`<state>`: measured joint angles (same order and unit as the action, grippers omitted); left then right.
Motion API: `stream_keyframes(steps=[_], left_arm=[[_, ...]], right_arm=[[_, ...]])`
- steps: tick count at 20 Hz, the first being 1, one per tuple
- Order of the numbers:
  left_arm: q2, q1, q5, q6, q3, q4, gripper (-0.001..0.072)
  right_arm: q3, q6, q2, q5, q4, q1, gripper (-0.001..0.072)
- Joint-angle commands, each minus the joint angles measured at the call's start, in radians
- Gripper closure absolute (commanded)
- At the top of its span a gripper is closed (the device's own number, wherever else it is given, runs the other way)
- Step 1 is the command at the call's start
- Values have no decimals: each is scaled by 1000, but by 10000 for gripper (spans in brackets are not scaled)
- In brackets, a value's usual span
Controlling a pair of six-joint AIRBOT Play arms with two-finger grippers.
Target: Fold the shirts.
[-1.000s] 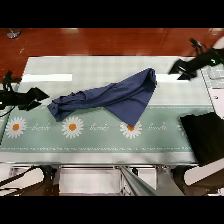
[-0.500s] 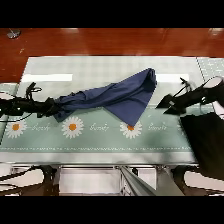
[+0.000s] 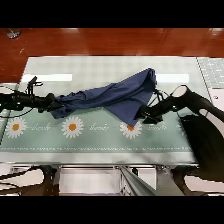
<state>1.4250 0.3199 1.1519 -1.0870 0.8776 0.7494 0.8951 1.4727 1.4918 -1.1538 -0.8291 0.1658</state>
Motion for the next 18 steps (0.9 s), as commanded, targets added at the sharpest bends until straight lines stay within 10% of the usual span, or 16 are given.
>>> stream_keyframes(steps=[1,3,6,18], left_arm=[[0,-1,8,6,9,-53,678],[0,-1,8,29,9,-121,678],[0,-1,14,58,10,-243,678],[-218,13,-60,-14,753,-459,680]], right_arm=[[98,29,89,33,39,79,92],[166,34,153,26,66,81,136],[249,10,190,27,66,80,695],[1286,89,-14,-119,-253,-119,698]])
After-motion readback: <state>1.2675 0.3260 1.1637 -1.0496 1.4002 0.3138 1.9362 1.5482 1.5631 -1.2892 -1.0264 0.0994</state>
